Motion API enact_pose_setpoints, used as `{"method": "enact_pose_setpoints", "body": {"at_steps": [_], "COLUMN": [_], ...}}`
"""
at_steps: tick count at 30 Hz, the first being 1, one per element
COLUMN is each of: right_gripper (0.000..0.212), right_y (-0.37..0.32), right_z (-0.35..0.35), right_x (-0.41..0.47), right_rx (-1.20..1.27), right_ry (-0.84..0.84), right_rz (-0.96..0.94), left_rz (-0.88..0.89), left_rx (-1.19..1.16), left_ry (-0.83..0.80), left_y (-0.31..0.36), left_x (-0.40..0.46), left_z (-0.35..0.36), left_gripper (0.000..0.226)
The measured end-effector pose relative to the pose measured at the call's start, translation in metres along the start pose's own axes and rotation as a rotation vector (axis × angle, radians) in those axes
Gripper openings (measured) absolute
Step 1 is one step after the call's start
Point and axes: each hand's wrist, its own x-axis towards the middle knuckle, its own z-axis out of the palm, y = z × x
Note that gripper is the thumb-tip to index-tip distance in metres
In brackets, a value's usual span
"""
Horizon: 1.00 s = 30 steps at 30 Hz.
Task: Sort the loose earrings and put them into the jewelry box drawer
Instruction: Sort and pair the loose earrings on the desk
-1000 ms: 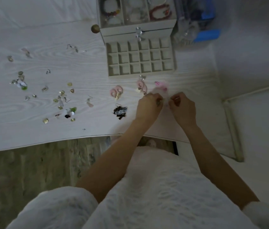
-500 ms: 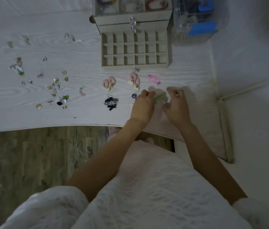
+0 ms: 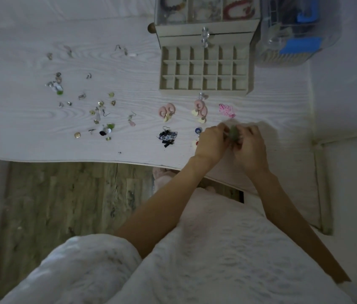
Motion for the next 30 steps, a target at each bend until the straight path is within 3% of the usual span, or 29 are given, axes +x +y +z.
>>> {"method": "enact_pose_setpoints", "body": {"at_steps": [4,7,9,11,14,17,19,30], "right_gripper": [0.04,0.045,0.043,0.036,0.033,0.035,0.034,0.04], "right_y": [-0.006,-0.023,-0.044,-0.071,-0.118,-0.16,-0.183,-0.249], "right_z": [-0.003,-0.01,-0.009,0.001,0.029,0.063,0.085,0.16], "right_x": [-0.002,-0.005,-0.005,-0.001,0.011,0.025,0.037,0.088], "right_rx": [-0.084,-0.13,-0.125,-0.126,-0.143,-0.128,-0.145,-0.323], "right_ry": [0.012,0.065,0.093,0.081,-0.052,-0.176,-0.222,-0.314], "right_rz": [-0.078,-0.125,-0.19,-0.273,-0.374,-0.48,-0.525,-0.729], "left_rz": [0.153,0.444,0.511,0.447,0.185,-0.171,-0.31,-0.393], "left_rx": [-0.027,0.058,0.112,0.138,0.131,0.013,0.033,0.036], "left_ry": [-0.051,0.177,0.363,0.494,0.627,0.652,0.657,0.495], "left_y": [-0.006,-0.026,-0.05,-0.077,-0.125,-0.173,-0.2,-0.25], "left_x": [-0.013,-0.031,-0.045,-0.058,-0.071,-0.074,-0.069,-0.017], "left_z": [-0.024,-0.055,-0.077,-0.1,-0.13,-0.159,-0.172,-0.201], "left_gripper": [0.023,0.022,0.019,0.016,0.016,0.017,0.019,0.024]}}
